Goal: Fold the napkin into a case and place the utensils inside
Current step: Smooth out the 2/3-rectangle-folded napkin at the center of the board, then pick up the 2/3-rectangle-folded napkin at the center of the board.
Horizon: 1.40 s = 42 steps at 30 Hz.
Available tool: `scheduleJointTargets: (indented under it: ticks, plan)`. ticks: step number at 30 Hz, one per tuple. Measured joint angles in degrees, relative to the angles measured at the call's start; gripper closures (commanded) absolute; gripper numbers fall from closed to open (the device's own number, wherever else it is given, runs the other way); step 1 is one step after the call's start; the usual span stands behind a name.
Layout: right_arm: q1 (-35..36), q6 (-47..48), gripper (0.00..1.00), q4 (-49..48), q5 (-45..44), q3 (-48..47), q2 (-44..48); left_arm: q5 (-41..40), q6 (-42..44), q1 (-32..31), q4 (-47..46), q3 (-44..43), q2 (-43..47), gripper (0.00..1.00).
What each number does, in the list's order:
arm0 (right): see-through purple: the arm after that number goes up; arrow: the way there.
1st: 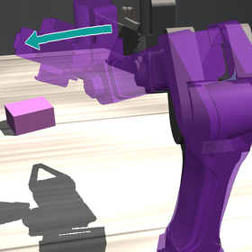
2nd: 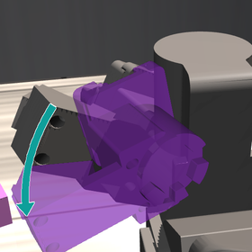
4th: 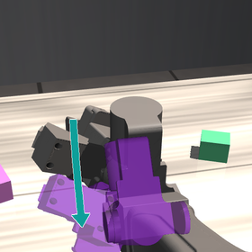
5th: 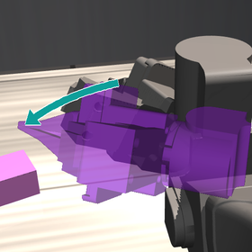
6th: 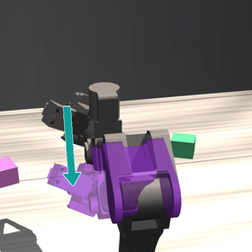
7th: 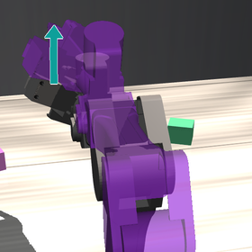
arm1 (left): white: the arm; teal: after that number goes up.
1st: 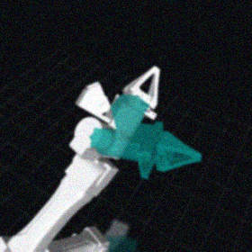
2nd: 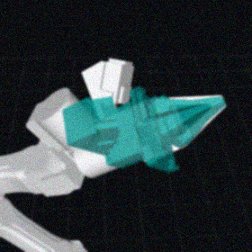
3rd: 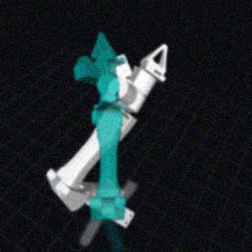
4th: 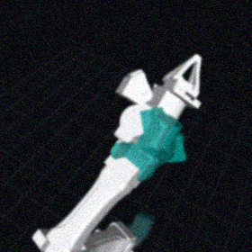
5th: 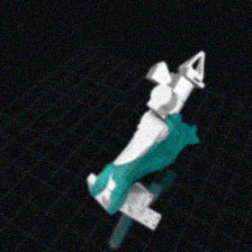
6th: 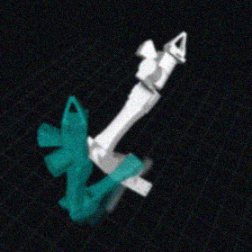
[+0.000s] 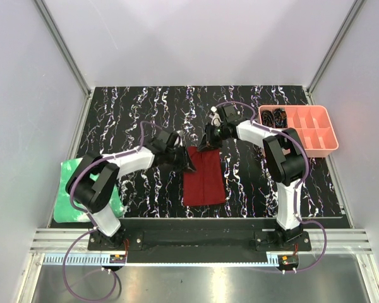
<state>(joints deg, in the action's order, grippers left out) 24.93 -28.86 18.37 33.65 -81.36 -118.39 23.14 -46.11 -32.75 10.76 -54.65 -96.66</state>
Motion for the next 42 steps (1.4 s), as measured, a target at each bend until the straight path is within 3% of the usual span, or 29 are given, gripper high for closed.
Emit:
scheduleJointTargets:
  ticks: [6, 8, 9, 11, 12, 14, 17, 20, 29, 35, 42]
  plan:
    - [-0.5, 2.3, 0.72, 1.3, -1.1, -1.5, -3.3, -0.9, 0.1, -2.8, -0.5, 4.7, -0.7, 0.70]
    - [-0.6, 2.5, 0.66, 1.9, -1.3, -1.5, -3.3, -1.8, 0.2, -3.7, -0.1, 5.3, -0.4, 0.61]
    - [-0.6, 2.5, 0.54, 2.1, -1.4, -1.5, -3.1, -2.2, 0.4, -4.3, 0.1, 5.4, -0.1, 0.57]
    - [-0.6, 2.3, 0.42, 2.7, -2.3, -1.0, -1.8, -3.4, 1.0, -6.1, 0.2, 5.4, 1.3, 0.43]
    - [-0.6, 2.0, 0.29, 2.9, -3.3, 0.1, -0.2, -4.2, 1.4, -7.2, 0.4, 5.3, 2.2, 0.40]
    - [-0.7, 1.6, 0.20, 4.0, -5.6, 4.1, 5.4, -6.3, 2.3, -9.9, 1.0, 5.0, 4.0, 0.27]
    - [-1.7, -0.7, 0.10, 5.3, -8.2, 9.7, 14.5, -10.5, 3.5, -15.6, 2.7, 3.1, 5.0, 0.24]
    - [-5.2, -2.8, 0.03, 6.4, -11.1, 16.2, 24.3, -15.5, 3.8, -21.2, 6.2, -1.4, 3.4, 0.24]
    - [-13.7, -8.5, 0.00, 12.0, -22.8, 33.9, 44.1, -31.8, 2.1, -33.2, 19.7, -23.8, -11.7, 0.30]
    - [-16.2, -9.7, 0.00, 14.6, -26.8, 38.6, 51.0, -38.7, 0.0, -37.5, 29.2, -34.9, -21.0, 0.36]
    - [-16.2, -9.4, 0.00, 14.7, -27.1, 41.7, 53.2, -41.6, -2.5, -37.9, 36.0, -39.8, -26.5, 0.49]
